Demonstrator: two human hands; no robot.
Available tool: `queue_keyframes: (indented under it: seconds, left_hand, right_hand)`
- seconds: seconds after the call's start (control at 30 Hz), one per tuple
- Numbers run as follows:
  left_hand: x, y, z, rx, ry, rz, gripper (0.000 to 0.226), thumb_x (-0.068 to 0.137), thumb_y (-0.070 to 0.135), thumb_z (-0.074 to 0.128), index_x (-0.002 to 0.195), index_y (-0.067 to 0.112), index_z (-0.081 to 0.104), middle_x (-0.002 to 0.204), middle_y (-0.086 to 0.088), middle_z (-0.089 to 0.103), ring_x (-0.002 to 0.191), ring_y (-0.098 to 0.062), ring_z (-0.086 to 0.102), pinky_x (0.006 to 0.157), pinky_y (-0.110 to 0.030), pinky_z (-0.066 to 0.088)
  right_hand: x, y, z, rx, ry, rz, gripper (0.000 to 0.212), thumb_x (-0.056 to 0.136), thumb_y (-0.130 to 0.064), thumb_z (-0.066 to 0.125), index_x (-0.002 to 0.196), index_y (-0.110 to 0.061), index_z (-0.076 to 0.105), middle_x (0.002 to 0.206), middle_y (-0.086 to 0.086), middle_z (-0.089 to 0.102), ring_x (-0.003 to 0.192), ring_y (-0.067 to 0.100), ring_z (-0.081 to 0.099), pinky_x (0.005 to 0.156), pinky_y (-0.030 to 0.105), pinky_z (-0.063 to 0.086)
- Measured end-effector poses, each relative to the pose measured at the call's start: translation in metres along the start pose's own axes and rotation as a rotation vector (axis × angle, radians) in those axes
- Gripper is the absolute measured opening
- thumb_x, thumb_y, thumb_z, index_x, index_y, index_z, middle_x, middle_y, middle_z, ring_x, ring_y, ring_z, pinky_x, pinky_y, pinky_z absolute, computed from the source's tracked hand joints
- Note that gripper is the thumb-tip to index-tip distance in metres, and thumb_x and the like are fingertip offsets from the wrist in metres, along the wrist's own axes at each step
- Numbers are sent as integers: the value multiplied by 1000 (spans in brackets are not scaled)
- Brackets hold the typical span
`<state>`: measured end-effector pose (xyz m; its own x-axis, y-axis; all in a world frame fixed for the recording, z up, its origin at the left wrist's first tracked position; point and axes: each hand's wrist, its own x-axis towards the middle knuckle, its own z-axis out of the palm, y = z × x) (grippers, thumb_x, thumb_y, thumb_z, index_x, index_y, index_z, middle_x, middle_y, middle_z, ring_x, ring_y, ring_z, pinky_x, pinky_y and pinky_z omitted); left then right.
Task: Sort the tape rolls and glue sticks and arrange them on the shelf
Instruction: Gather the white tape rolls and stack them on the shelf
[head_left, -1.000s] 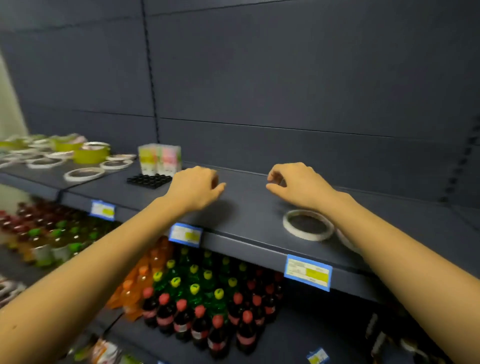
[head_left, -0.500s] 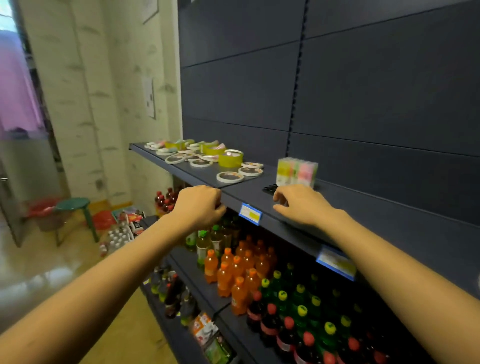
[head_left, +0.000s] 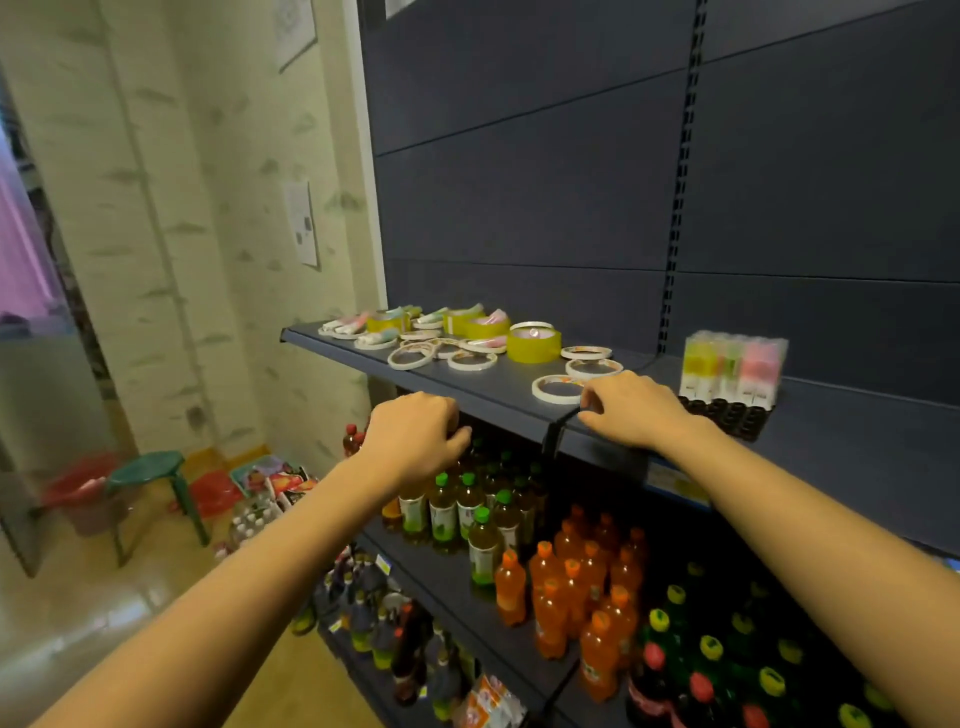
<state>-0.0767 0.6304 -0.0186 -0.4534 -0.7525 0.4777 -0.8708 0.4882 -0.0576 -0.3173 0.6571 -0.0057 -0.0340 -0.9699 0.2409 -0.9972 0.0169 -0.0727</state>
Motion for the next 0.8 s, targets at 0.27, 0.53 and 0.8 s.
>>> queue_keyframes:
  seconds: [0.27,0.53,0.8]
  left_hand:
    - [44,-36,37,-85,-10,48,31,92,44,45,94,19,62,98,-2,66,91,-21,60,66,-30,41]
    - [122,-53,70,-156,-8,133,31,93,44,45,97,20,64,99,-1,67,92,-18,61,75,-34,52]
    - [201,-32,104,-275,-54,176,30,92,35,47,90,11,65,98,-11,67,94,-29,60,75,-35,48]
  right_hand:
    - [67,7,16,-114,36,293,40,94,-44,47,114,-14,62,115,10,60,104,31,58,72,34,40]
    - [137,21,41,-210,-140,411,55,83,-62,47,112,-17,60,116,4,60,106,25,57,75,31,37]
    - [158,39,31,-280,-322,355,42,94,-50,40,111,-17,59,111,6,55,100,27,52,77,33,36]
